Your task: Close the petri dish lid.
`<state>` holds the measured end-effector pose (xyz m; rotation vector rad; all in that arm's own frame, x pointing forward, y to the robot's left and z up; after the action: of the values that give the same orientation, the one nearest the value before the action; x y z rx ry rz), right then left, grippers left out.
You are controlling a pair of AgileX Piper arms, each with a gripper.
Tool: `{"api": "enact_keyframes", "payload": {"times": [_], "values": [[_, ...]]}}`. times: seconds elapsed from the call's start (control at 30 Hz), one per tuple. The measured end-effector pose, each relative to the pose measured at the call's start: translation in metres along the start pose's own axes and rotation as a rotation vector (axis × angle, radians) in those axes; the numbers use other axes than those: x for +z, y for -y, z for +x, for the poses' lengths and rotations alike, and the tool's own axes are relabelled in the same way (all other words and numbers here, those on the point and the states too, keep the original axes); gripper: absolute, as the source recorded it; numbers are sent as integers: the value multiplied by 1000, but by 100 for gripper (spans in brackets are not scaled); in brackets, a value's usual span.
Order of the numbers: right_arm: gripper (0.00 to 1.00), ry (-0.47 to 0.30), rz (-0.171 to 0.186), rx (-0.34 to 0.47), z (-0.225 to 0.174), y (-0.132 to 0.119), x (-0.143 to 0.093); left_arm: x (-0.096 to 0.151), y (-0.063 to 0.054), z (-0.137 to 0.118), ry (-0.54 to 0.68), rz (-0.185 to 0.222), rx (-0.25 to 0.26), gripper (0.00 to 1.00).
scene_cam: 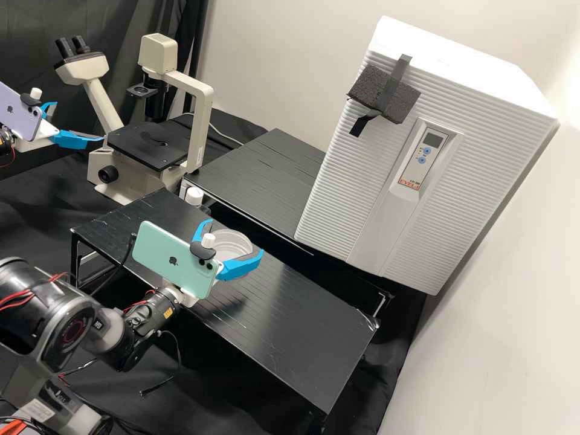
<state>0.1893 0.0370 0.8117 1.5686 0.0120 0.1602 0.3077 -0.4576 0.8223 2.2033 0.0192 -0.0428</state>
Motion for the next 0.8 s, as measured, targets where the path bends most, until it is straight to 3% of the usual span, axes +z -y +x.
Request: {"api": "enact_keyframes", "payload": {"times": [0.27, 0.53, 0.8], "values": [[0, -8, -24, -39, 7, 10, -4, 0, 0, 0, 0, 0, 0, 100], [0, 35, -20, -55, 14, 18, 0, 0, 0, 0, 0, 0, 0, 100], [0, 67, -41, -54, 22, 19, 6, 0, 0, 0, 0, 0, 0, 100]]}}
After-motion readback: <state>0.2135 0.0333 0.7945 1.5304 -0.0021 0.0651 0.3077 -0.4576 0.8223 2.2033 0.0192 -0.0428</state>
